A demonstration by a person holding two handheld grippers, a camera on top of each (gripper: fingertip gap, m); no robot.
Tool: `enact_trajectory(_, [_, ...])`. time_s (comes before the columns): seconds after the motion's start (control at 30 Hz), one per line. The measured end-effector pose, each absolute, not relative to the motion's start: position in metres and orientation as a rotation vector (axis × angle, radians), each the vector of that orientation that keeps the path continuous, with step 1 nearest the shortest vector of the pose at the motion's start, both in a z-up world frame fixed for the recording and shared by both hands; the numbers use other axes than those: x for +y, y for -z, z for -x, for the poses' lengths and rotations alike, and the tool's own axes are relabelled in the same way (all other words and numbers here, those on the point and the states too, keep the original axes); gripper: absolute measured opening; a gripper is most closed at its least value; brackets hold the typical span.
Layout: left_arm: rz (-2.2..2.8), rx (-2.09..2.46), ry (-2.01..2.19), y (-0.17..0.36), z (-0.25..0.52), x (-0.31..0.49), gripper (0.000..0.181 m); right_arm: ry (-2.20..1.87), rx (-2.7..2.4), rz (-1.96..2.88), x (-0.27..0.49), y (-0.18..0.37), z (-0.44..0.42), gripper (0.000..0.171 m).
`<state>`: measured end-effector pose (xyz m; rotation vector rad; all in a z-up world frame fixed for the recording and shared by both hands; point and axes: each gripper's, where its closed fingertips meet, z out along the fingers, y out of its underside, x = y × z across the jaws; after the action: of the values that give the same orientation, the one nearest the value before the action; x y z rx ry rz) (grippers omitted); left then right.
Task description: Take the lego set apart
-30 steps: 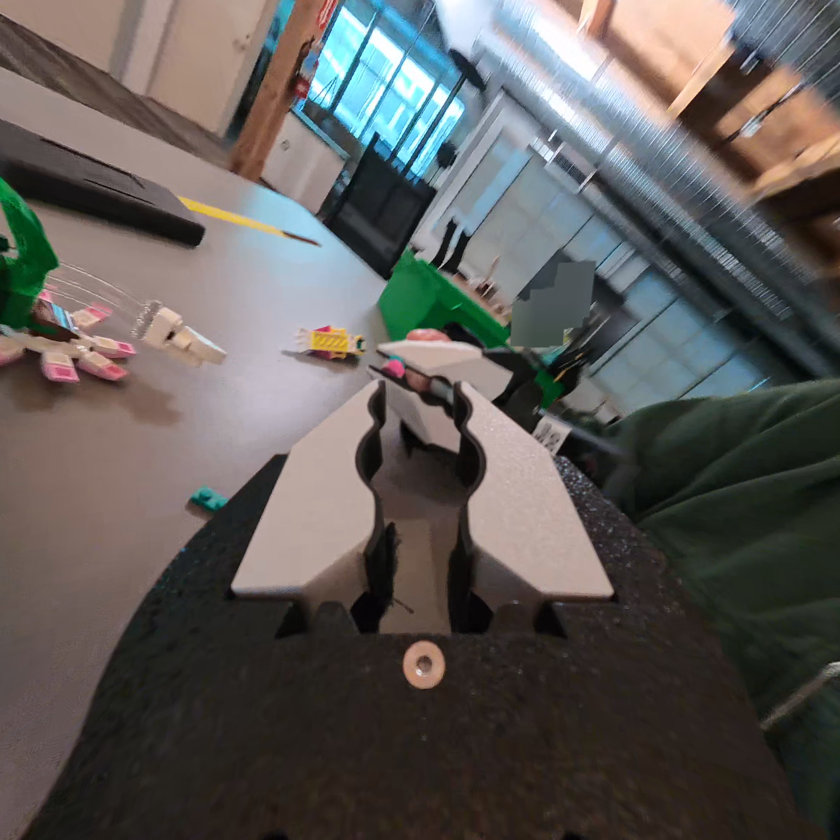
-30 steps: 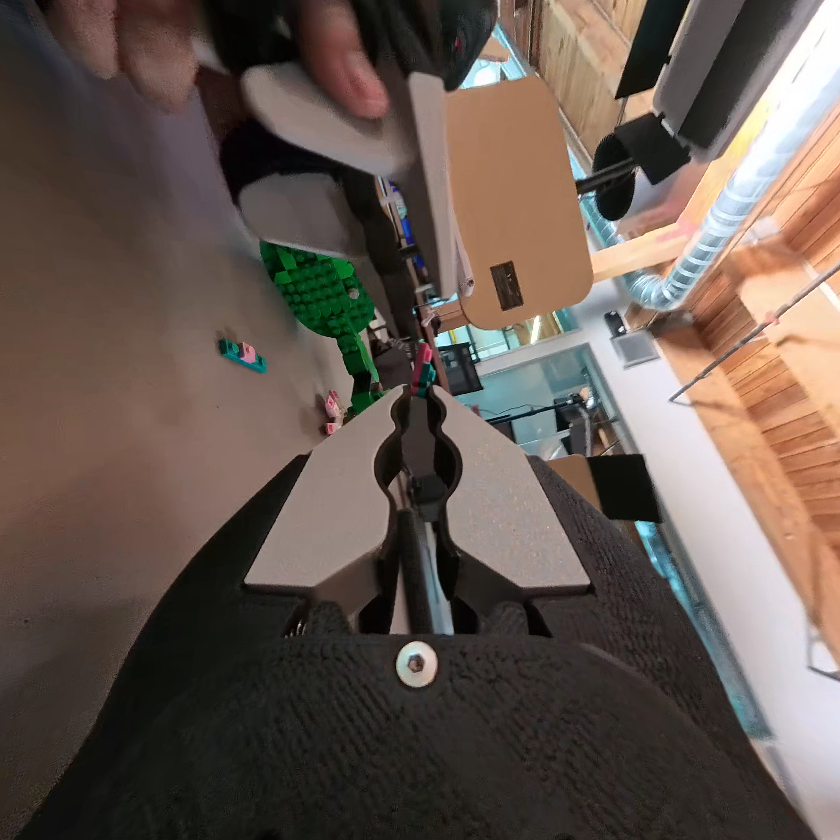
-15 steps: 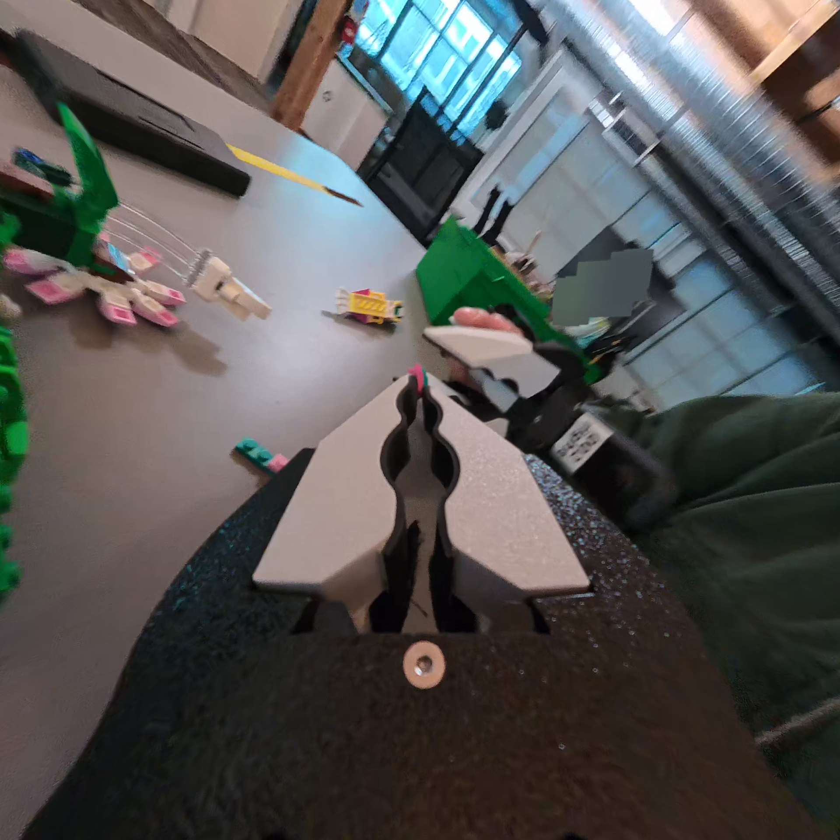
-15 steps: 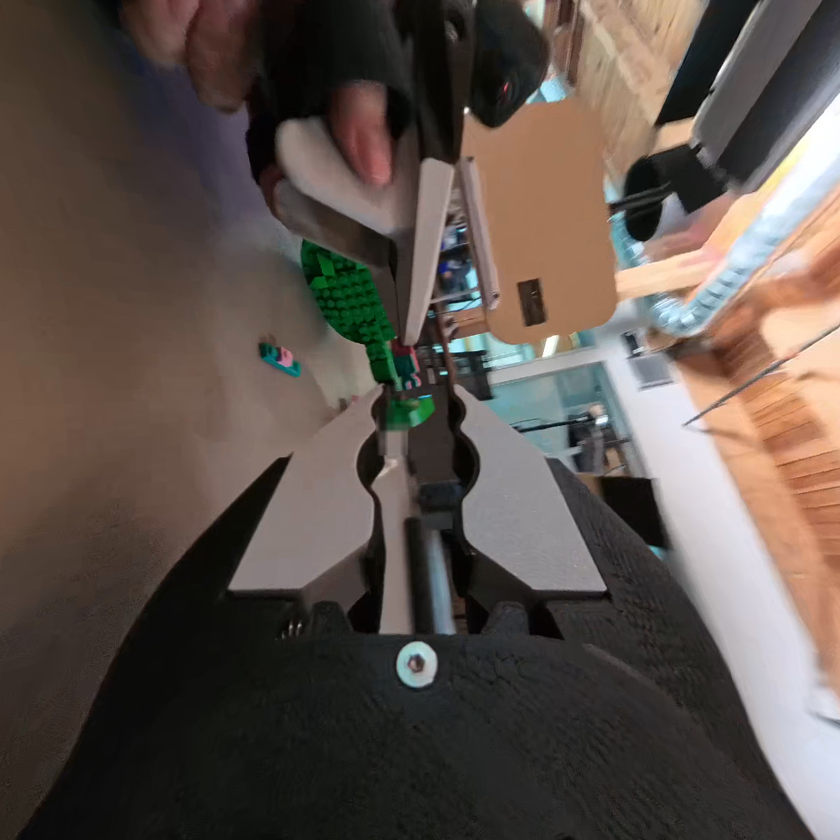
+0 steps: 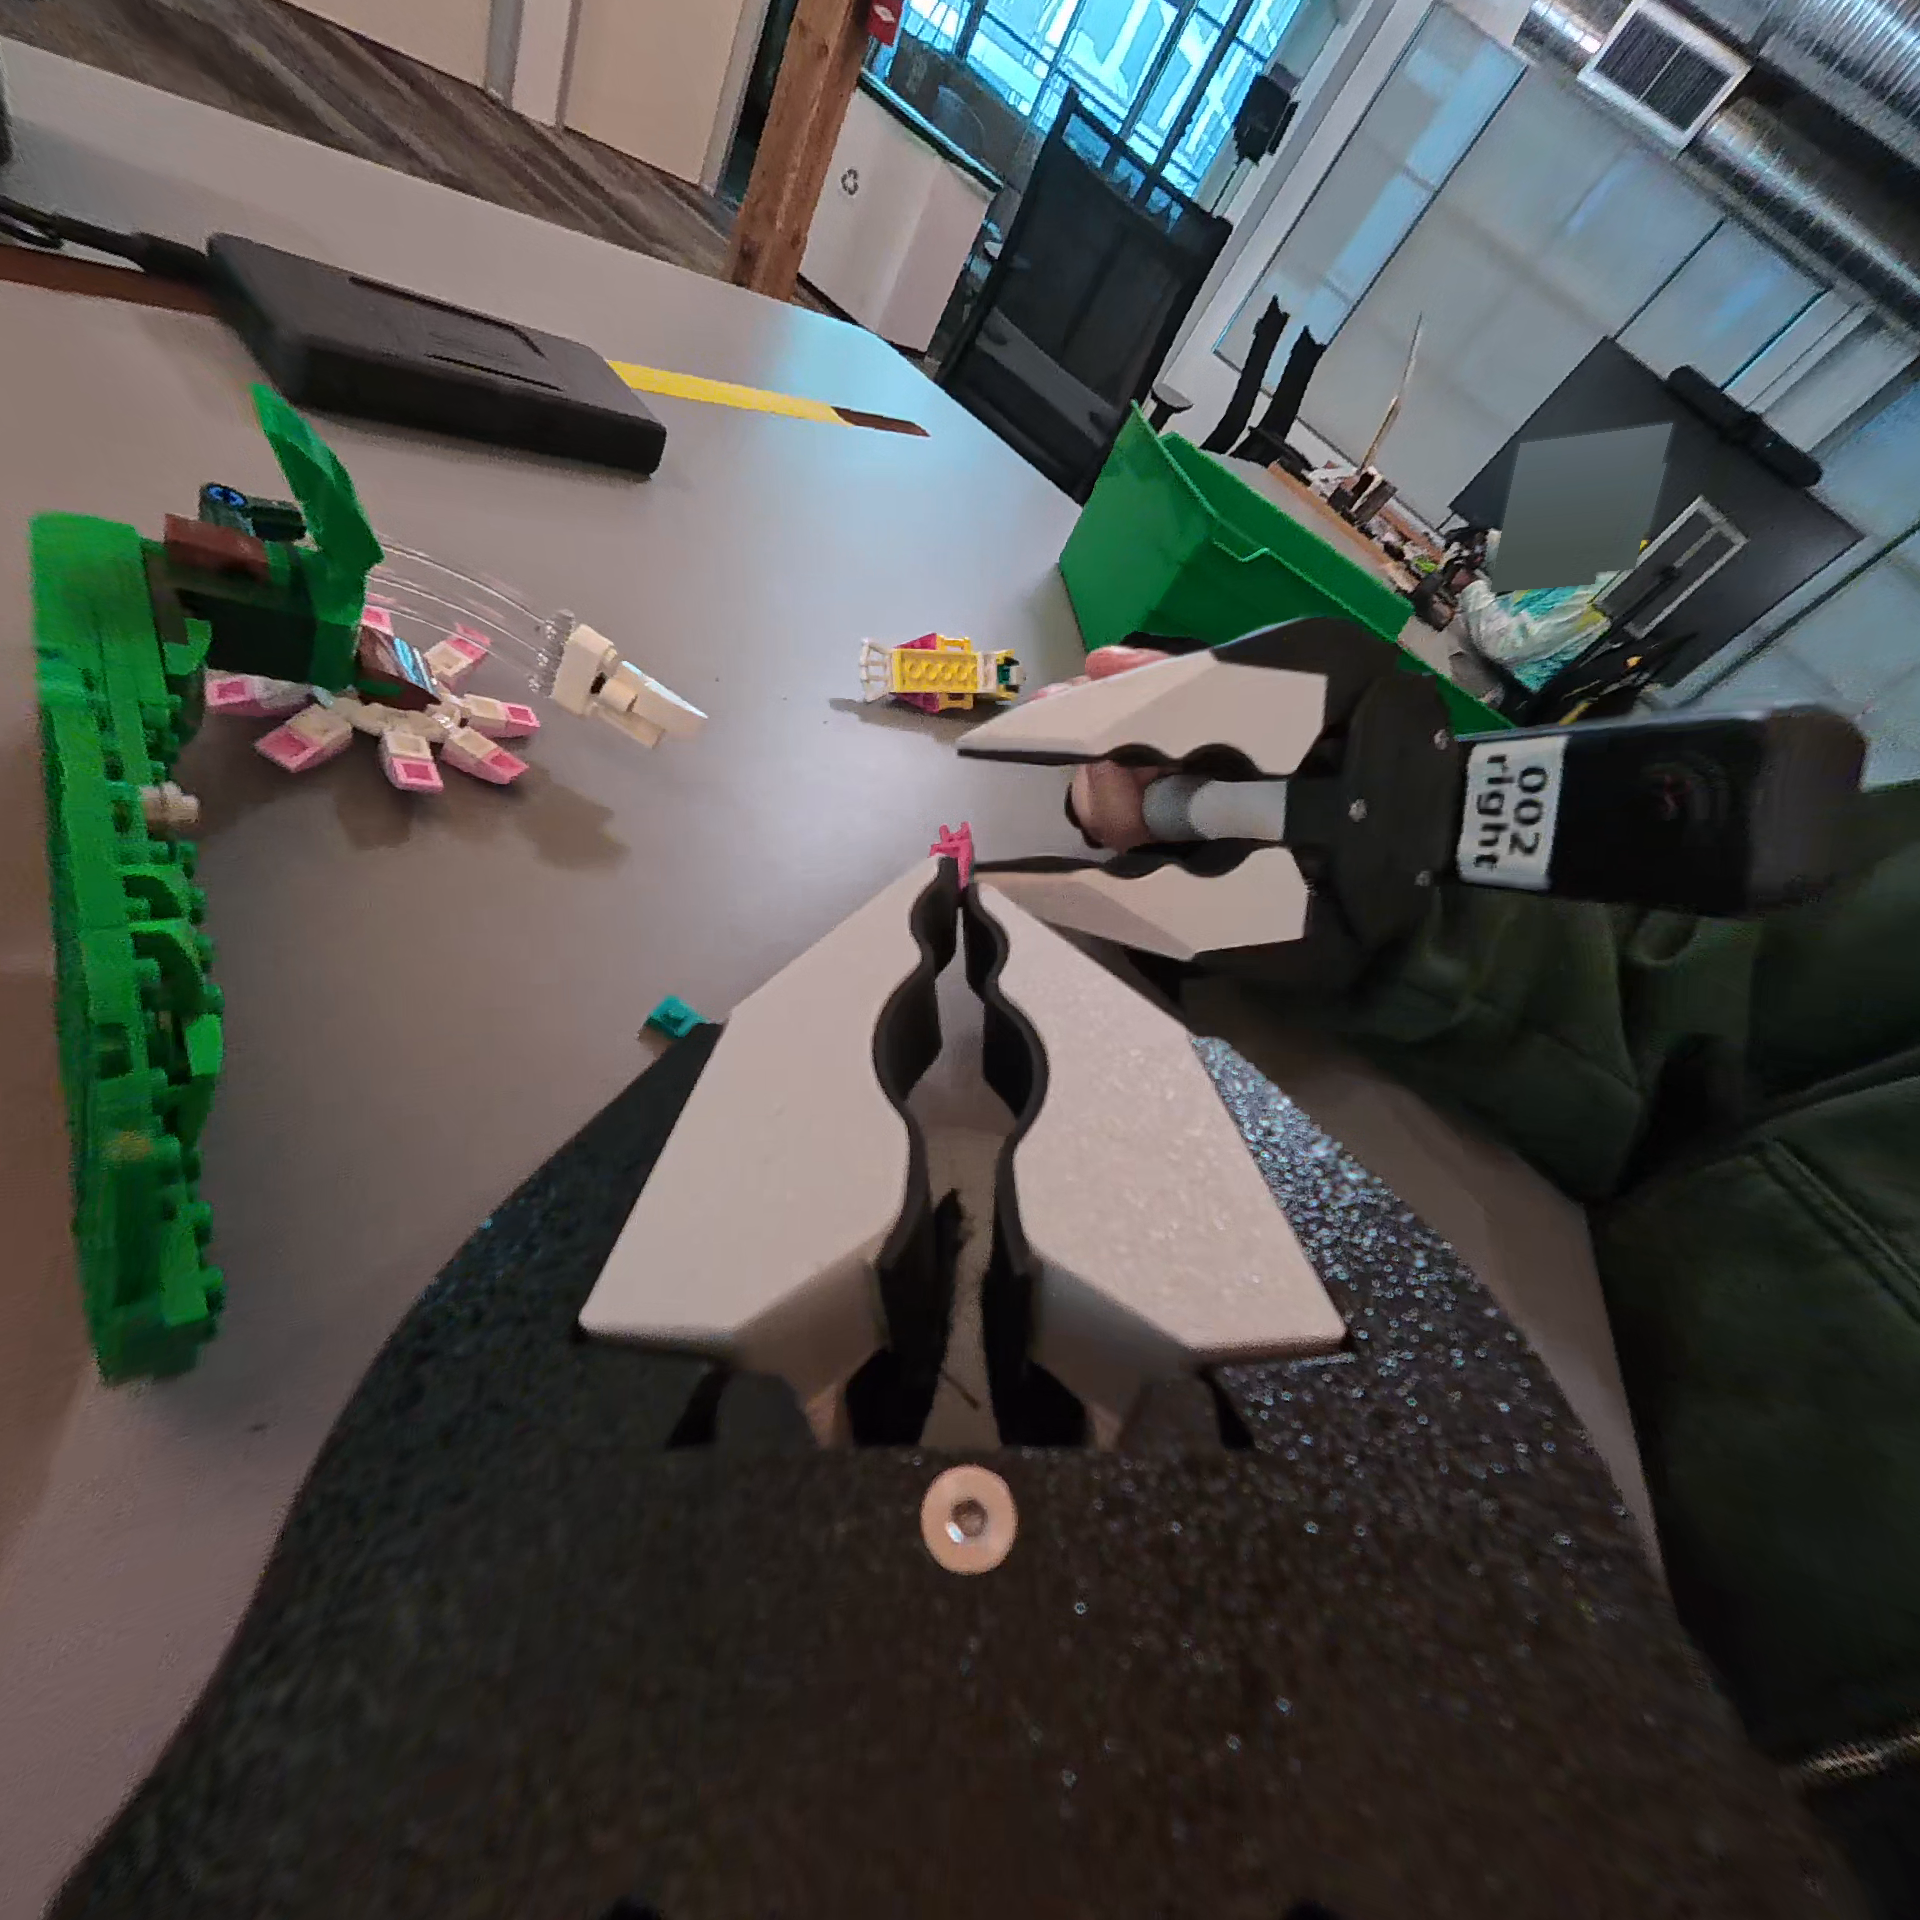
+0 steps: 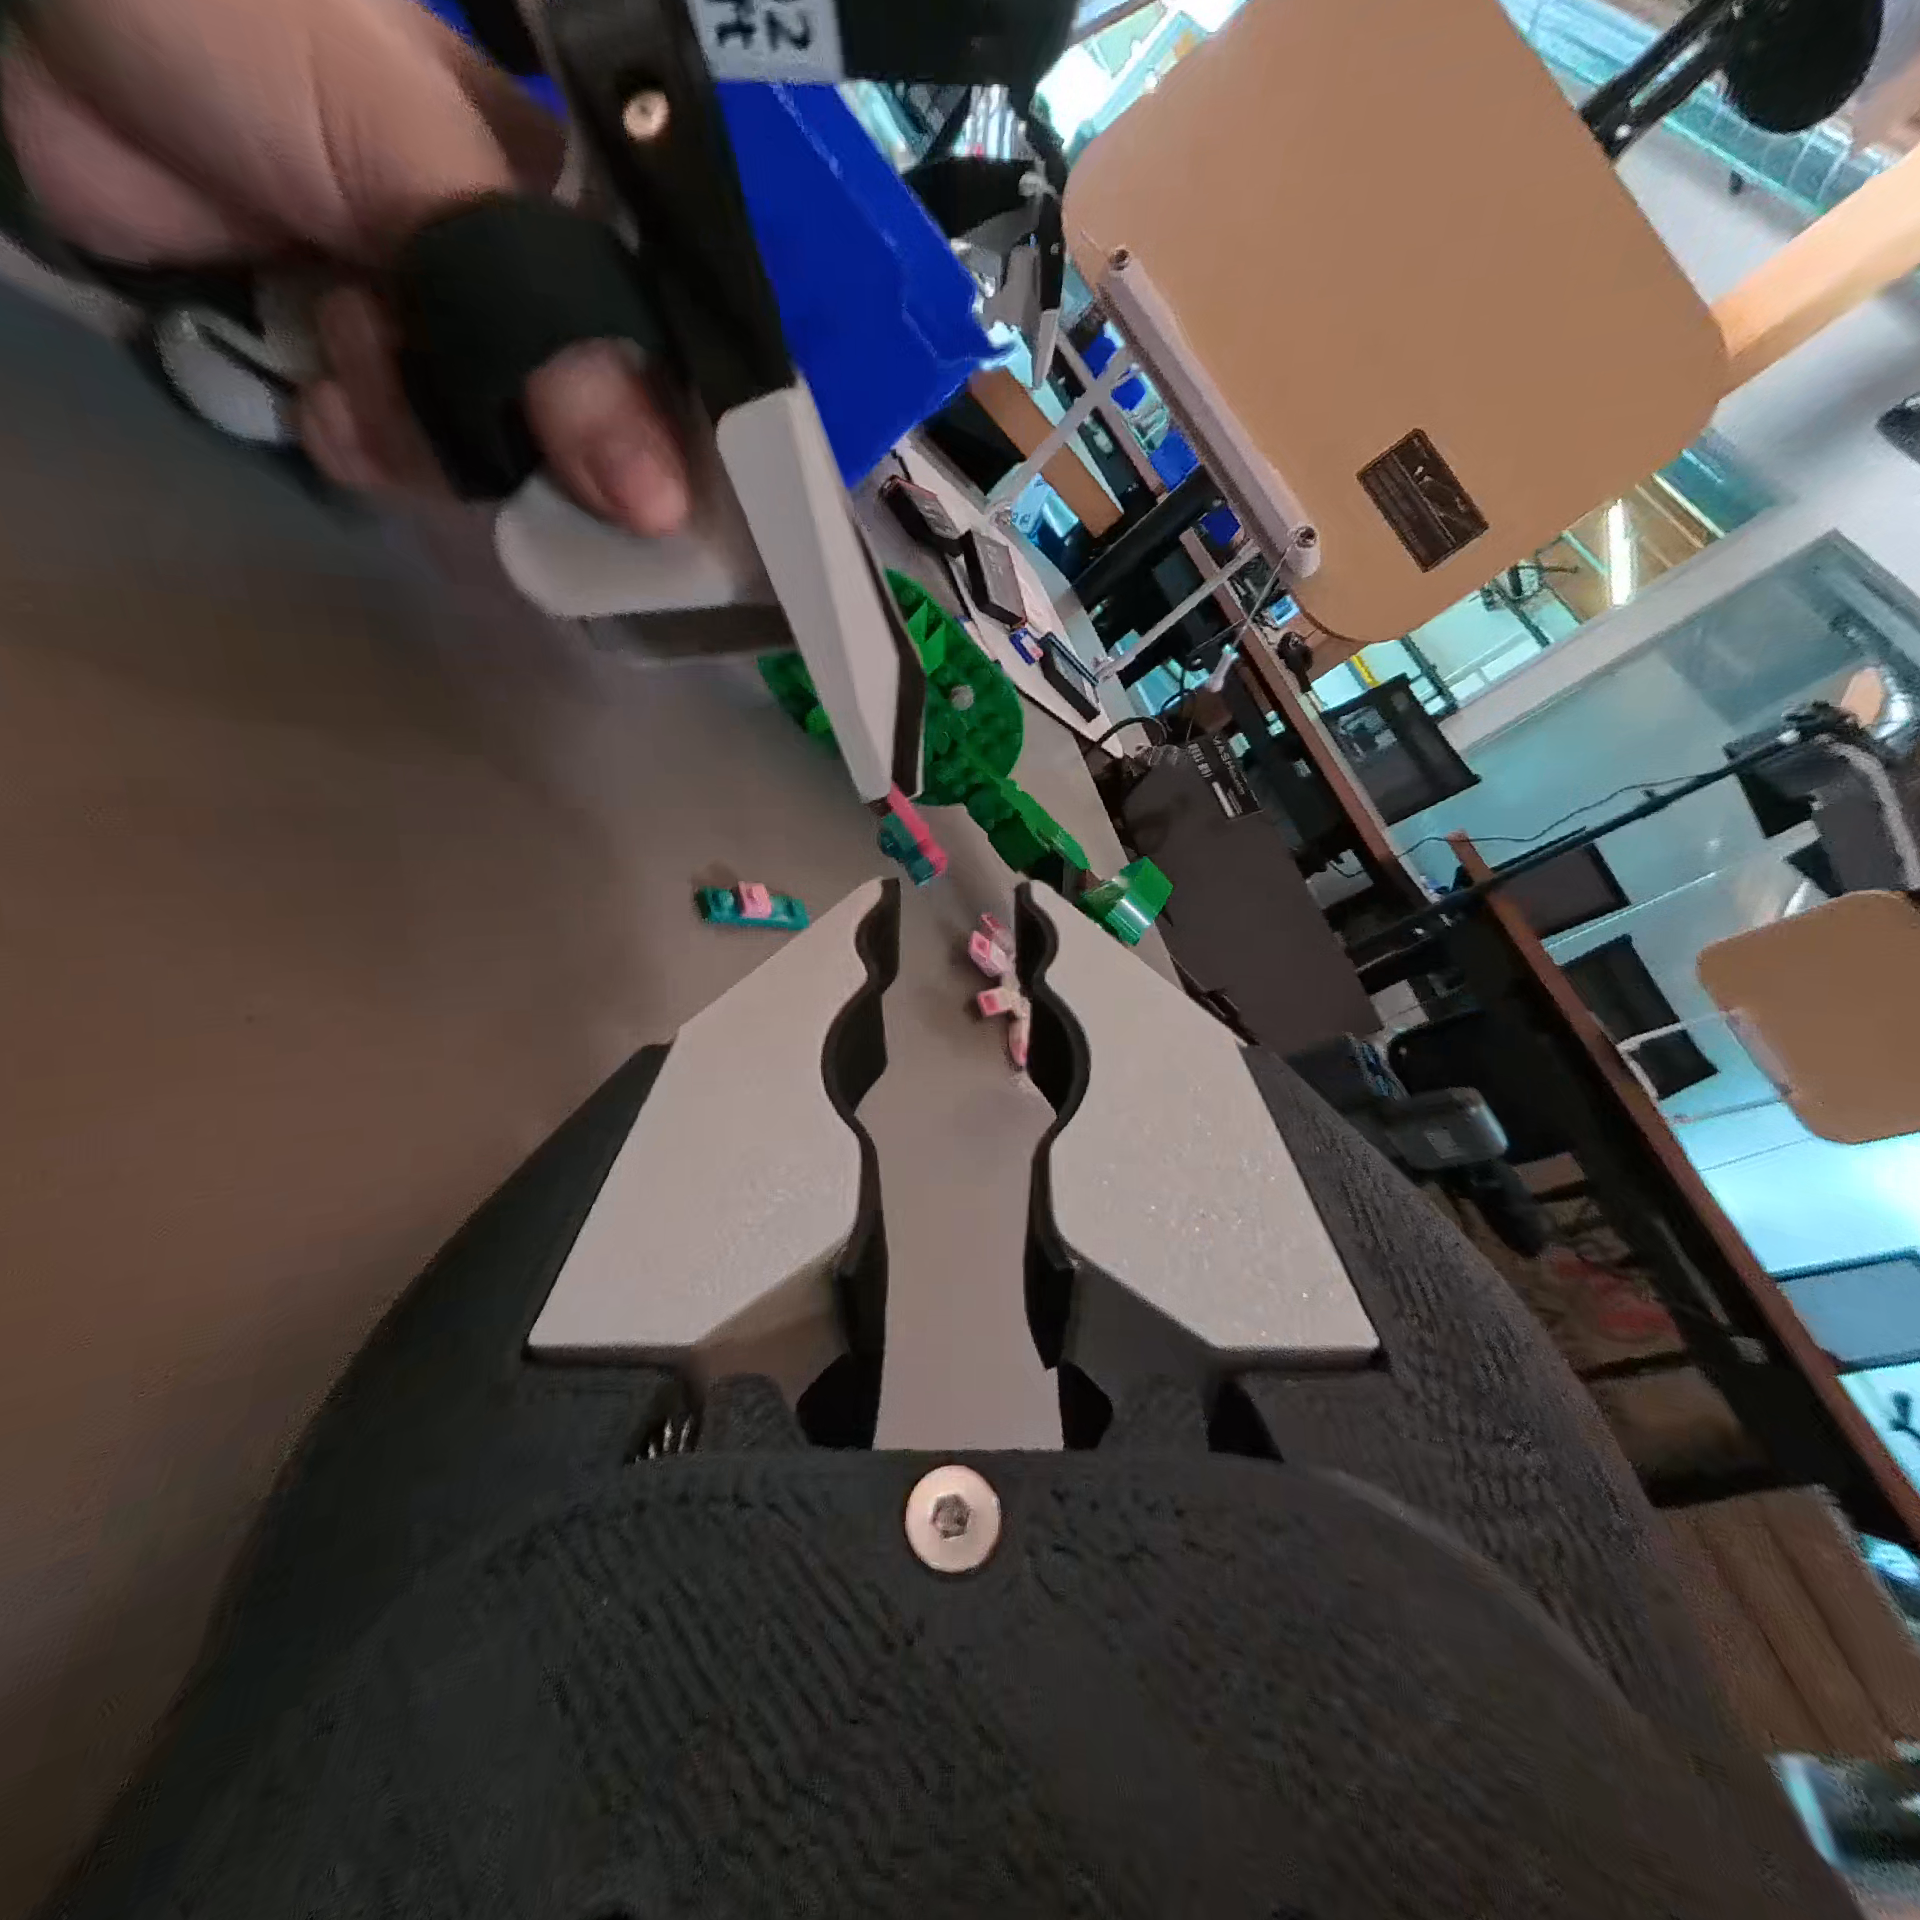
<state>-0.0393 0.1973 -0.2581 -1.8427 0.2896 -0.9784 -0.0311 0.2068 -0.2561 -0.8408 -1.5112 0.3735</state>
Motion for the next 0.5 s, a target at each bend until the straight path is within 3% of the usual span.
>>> enact_trajectory(0.3, [1.822, 0.312, 1.106, 0.256, 0.028, 0.192, 0.000, -0.349, -1.564, 0.768, 0.197, 0.262, 0.034, 0.011])
enact_trajectory(0.5, [1.774, 0.425, 0.896, 0.251, 0.028, 0.193, 0.002, -0.502, -1.589, 0.855, 0.195, 0.266, 0.033, 0.007])
